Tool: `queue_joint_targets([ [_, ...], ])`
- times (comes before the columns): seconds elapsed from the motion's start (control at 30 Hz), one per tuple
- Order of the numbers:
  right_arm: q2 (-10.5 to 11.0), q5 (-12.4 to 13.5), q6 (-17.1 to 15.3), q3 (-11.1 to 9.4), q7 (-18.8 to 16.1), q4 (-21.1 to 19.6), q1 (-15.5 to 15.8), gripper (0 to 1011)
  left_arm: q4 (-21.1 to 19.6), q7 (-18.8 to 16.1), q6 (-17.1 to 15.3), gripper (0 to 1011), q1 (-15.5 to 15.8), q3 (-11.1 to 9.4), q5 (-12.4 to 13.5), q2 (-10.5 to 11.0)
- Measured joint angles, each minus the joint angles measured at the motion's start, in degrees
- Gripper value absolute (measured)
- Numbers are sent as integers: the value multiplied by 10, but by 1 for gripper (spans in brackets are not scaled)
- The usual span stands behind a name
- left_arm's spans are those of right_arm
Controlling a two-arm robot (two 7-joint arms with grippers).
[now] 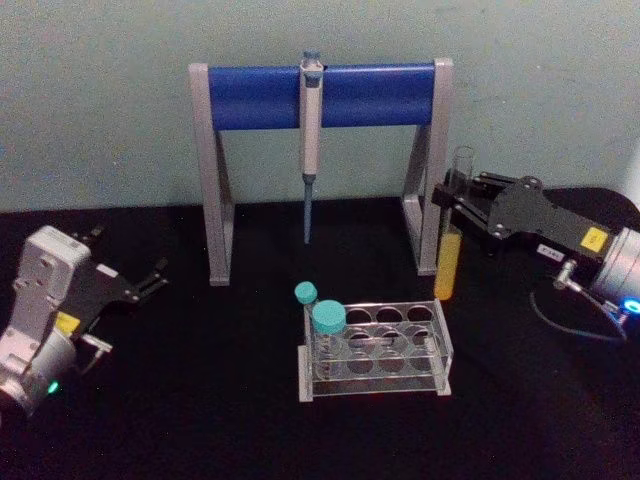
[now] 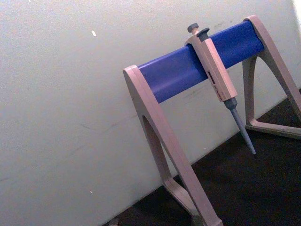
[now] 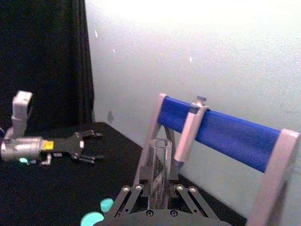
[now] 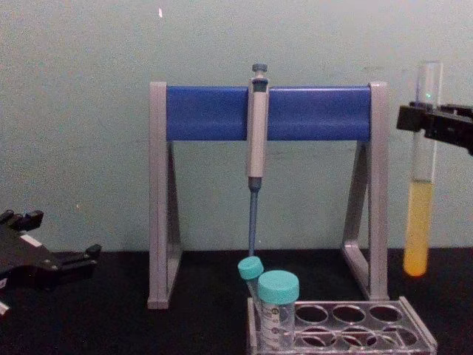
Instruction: Pick up the test tube from the test tube rack, shake it, then place it back into the test tube rack.
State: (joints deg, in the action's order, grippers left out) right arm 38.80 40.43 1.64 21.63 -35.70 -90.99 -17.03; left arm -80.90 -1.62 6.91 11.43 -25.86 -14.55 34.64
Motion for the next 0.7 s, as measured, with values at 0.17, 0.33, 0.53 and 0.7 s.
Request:
queue_joint_targets([
  [0.17,-12,12,3,3,-22,9,-5,237,0,0,0,1001,0,0,0,0],
  [0.33,-15,25,2,9,-46,15,-9,237,0,0,0,1001,0,0,0,0],
  [0.53,-13,33,2,14,-58,18,-10,237,0,0,0,1001,0,0,0,0],
  [0.7,-11,39,8,15,-66,21,-10,237,0,0,0,1001,0,0,0,0],
])
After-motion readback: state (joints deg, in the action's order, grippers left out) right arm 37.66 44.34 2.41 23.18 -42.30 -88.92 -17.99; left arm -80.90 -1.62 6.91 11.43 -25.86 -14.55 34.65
